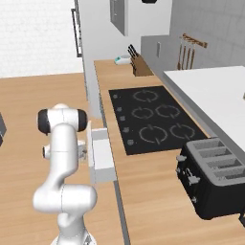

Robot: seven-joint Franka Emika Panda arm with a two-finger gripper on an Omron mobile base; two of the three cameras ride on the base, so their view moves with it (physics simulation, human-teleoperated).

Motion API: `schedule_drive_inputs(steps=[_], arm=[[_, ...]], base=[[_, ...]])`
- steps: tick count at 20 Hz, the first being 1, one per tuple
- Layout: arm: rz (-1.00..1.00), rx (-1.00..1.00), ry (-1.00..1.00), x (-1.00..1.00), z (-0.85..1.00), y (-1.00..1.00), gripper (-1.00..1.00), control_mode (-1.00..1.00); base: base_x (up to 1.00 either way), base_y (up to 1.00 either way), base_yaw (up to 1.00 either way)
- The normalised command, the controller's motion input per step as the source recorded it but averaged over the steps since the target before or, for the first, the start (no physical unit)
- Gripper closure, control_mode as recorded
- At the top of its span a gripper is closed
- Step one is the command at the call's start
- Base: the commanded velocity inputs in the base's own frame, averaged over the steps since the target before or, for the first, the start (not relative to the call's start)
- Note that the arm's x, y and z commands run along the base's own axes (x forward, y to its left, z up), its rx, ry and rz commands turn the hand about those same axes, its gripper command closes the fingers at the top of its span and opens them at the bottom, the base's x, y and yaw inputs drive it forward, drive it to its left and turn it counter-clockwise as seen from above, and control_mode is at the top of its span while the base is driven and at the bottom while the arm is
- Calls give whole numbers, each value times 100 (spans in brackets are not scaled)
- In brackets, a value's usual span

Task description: Take a straw from the drawer in front and place it inside the glass cup on the dining counter.

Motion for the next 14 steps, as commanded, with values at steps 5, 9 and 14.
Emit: schedule_drive_inputs(steps=[5,9,14], arm=[[0,12,8,-48,0,100,100,-100],[0,11,12,-35,0,100,100,-100],[0,14,5,-35,27,69,-100,-100]], base=[[0,0,0],[0,0,0],[0,0,0]])
